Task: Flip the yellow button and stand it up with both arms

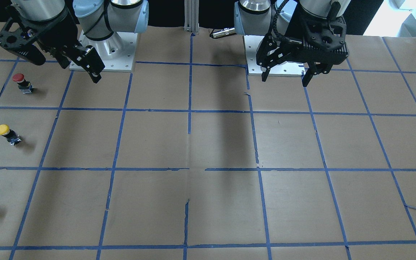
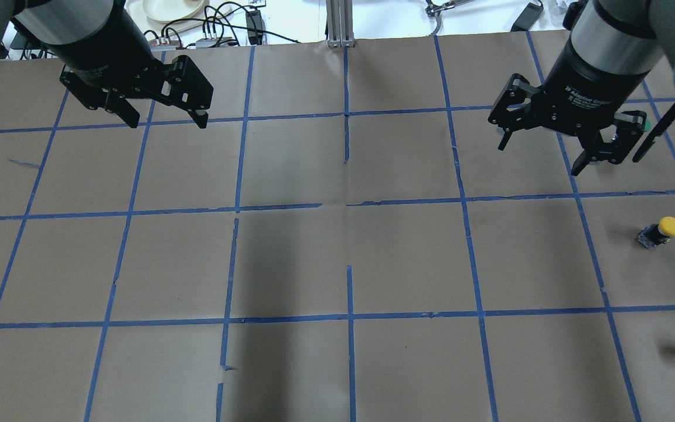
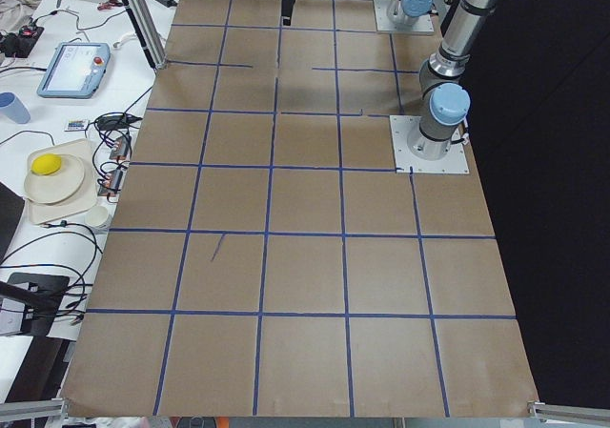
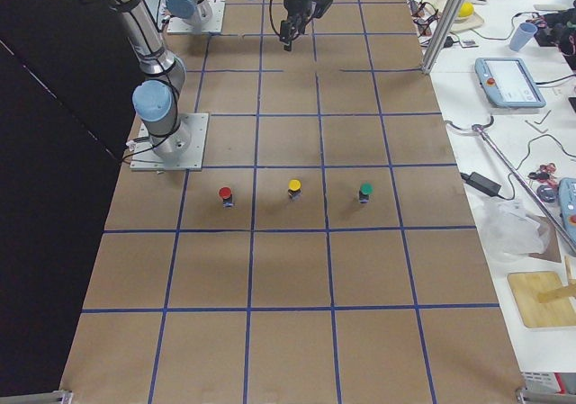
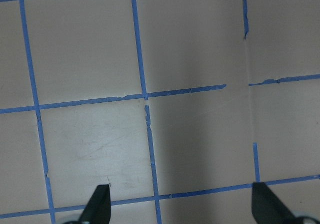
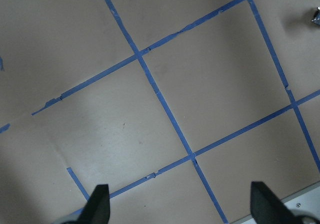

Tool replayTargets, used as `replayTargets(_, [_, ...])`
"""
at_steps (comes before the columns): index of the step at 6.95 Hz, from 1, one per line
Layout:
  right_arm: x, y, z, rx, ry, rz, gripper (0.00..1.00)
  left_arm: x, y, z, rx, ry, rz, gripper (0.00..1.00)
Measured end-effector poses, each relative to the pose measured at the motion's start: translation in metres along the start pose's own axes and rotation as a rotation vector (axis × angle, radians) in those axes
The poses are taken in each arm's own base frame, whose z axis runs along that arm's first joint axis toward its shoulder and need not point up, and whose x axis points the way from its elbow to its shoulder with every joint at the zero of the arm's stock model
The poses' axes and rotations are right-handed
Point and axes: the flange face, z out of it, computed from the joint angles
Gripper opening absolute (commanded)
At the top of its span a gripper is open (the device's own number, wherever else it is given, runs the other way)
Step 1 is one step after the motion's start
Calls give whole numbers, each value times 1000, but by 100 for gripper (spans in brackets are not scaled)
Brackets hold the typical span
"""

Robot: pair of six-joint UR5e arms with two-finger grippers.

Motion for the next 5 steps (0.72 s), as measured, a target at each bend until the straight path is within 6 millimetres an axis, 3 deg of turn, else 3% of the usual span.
replayTargets(2, [-1,9,5,-15,5,-26,100,0,-1,0,0,2,0,100])
replayTargets(5, [11,4,16,-34,16,-75,100,0,-1,2,-1,3,1,100])
